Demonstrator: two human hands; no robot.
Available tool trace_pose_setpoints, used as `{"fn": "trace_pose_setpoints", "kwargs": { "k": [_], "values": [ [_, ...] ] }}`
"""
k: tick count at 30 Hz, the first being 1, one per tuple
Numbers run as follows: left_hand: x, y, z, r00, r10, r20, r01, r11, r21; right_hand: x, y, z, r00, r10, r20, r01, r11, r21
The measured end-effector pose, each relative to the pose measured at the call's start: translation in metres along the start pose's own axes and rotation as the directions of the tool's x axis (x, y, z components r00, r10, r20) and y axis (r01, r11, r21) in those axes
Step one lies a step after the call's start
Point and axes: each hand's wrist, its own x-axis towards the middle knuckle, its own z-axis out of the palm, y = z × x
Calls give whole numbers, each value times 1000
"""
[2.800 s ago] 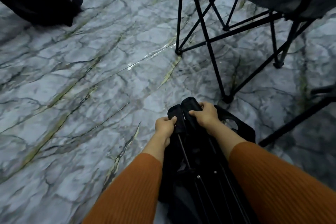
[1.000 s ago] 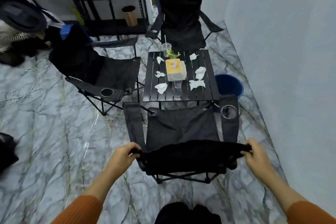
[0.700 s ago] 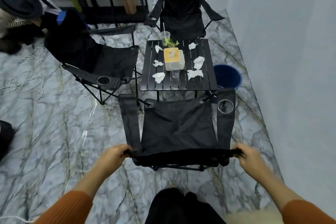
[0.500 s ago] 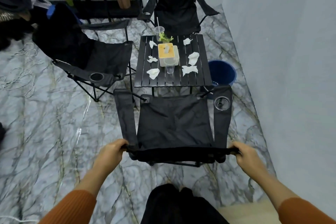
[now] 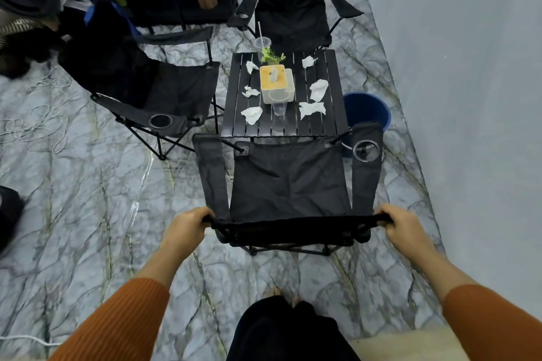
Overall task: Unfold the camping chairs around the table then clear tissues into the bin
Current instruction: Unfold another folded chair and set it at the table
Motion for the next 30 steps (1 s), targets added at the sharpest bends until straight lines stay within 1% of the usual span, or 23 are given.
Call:
{"fn": "trace_pose_setpoints", "kwargs": {
  "k": [1,2,3,4,5,7,8,10,11,13,16,18,20,21,22,23,24,26,28,30],
  "values": [
    [3,3,0,1000,-13,3,13,1000,16,1,1,-1,1000,4,2,-4,1000,-12],
    [5,6,0,999,-31,28,30,999,44,2,2,-1,1000,7,13,-7,999,-31],
    [6,10,-1,997,-25,73,19,996,85,2,1,-1,1000,-5,29,7,999,-51],
    [7,11,-2,991,13,137,-30,991,127,2,-1,-3,997,-38,64,42,997,-71],
    [7,12,-3,975,75,211,-108,983,150,0,-4,-5,990,-88,112,98,991,-88],
    [7,13,-3,931,203,304,-248,961,118,-3,-9,-6,966,-188,176,207,974,-95],
    [6,11,-2,919,241,313,-279,957,82,-3,-10,-7,959,-218,181,239,966,-99],
    [6,6,-1,926,236,294,-250,968,13,-1,-7,-10,957,-222,187,248,961,-124],
    [6,3,-3,932,217,290,-225,974,-5,0,-4,-12,953,-207,222,241,961,-138],
    [5,3,-9,922,204,328,-217,976,3,2,0,-19,932,-171,319,235,956,-174],
    [5,12,-18,897,221,384,-240,971,2,2,-4,-23,918,-157,364,241,950,-198],
    [9,19,-27,851,198,486,-229,973,5,5,-12,-29,899,-126,420,222,957,-188],
    [23,22,-52,780,121,614,-146,989,-9,12,-26,-42,847,-59,528,157,977,-143],
    [33,25,-70,759,84,646,-94,995,-18,17,-35,-51,827,-38,561,121,986,-112],
    [44,30,-90,754,59,654,-47,998,-36,24,-44,-59,825,-33,564,92,993,-77],
    [56,34,-108,771,41,635,-2,998,-63,32,-52,-65,840,-51,541,83,996,-36],
    [69,40,-123,803,33,595,28,995,-94,43,-61,-69,863,-77,500,91,996,-4],
    [101,52,-136,868,25,495,36,993,-114,72,-79,-68,905,-95,415,81,995,52],
    [139,67,-123,912,31,410,19,993,-117,110,-90,-51,936,-92,339,65,994,93],
    [177,81,-89,930,52,364,-19,995,-95,149,-96,-20,958,-67,279,36,993,115]
  ]
}}
